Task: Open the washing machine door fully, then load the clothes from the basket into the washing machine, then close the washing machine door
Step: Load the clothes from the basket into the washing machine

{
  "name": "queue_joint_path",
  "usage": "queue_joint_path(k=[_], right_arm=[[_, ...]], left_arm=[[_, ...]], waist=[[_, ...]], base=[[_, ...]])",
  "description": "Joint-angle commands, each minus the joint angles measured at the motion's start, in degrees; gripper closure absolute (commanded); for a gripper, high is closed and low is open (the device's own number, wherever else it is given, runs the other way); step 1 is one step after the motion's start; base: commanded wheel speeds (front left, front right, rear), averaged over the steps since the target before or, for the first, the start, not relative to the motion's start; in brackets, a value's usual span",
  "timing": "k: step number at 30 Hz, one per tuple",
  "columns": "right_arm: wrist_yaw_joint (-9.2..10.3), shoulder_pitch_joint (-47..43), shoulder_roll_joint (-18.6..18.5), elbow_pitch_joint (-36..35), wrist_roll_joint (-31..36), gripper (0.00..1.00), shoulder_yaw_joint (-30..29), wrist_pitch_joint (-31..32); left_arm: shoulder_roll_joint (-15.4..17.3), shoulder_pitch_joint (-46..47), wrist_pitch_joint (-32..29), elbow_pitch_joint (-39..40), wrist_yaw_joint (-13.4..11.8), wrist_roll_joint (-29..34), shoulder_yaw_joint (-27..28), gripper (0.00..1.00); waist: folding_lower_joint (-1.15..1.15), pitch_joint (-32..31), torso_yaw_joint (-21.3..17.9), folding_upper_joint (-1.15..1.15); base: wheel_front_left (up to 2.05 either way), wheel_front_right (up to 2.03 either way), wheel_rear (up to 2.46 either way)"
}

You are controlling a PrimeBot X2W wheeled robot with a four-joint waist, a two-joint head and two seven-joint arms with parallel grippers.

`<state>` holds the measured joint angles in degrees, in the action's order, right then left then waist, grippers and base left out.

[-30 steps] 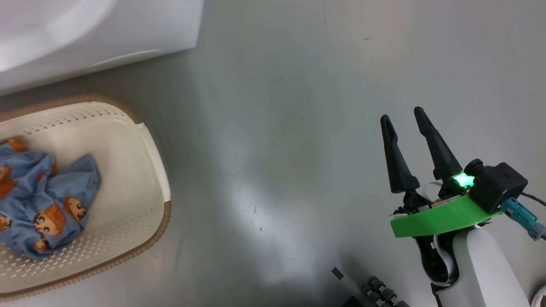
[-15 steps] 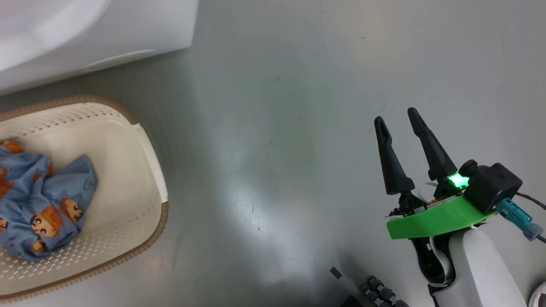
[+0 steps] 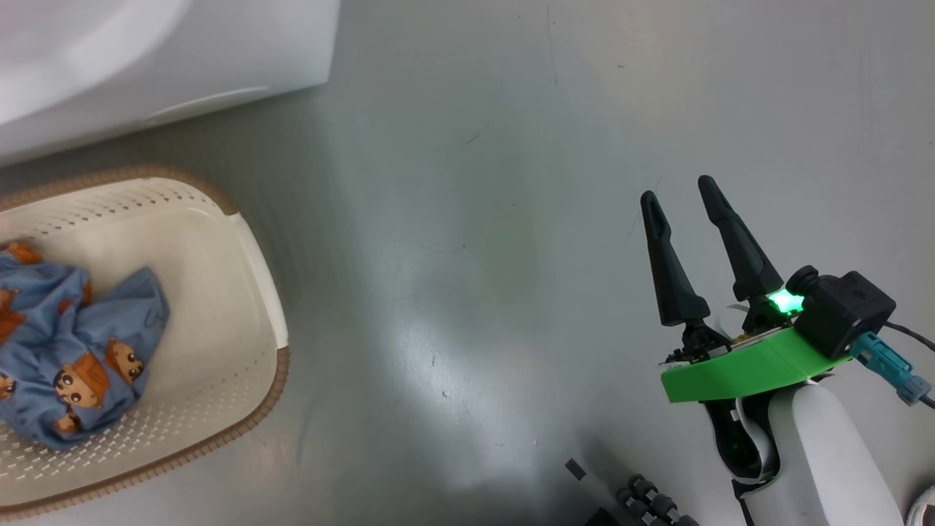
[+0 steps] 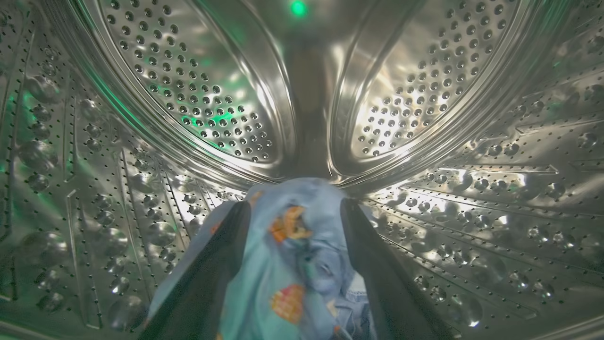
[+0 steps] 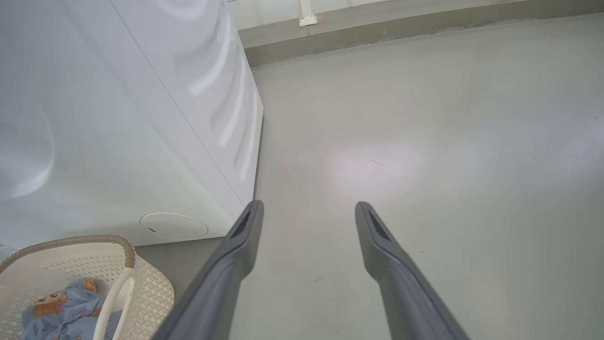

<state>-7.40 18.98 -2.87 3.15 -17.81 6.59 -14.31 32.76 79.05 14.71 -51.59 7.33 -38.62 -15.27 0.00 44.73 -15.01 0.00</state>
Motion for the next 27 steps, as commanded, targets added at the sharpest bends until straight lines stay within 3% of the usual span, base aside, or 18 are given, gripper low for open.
queue_joint_path(k=[1, 12, 27], right_arm=[[-0.09, -1.0, 0.0, -0.9, -0.5, 0.00, 0.9, -0.7], [-0.09, -0.4, 0.0, 0.2, 0.9, 0.00, 0.3, -0.7], [-0.09, 0.1, 0.0, 3.8, 2.4, 0.00, 0.1, -0.7]], left_arm=[[3.2, 0.6, 0.3, 0.8, 0.2, -0.1, 0.6, 0.00], [1.4, -4.0, 0.3, 1.8, 0.2, 1.9, 0.6, 0.00], [-3.2, -19.8, 0.3, 7.4, 0.2, 5.5, 0.8, 0.00]], waist=[[0.00, -0.4, 0.2, 0.00], [0.00, -4.5, 2.3, 0.00], [0.00, -14.5, 8.0, 0.00]], base=[[0.00, 0.00, 0.00], [0.00, 0.00, 0.00], [0.00, 0.00, 0.00]])
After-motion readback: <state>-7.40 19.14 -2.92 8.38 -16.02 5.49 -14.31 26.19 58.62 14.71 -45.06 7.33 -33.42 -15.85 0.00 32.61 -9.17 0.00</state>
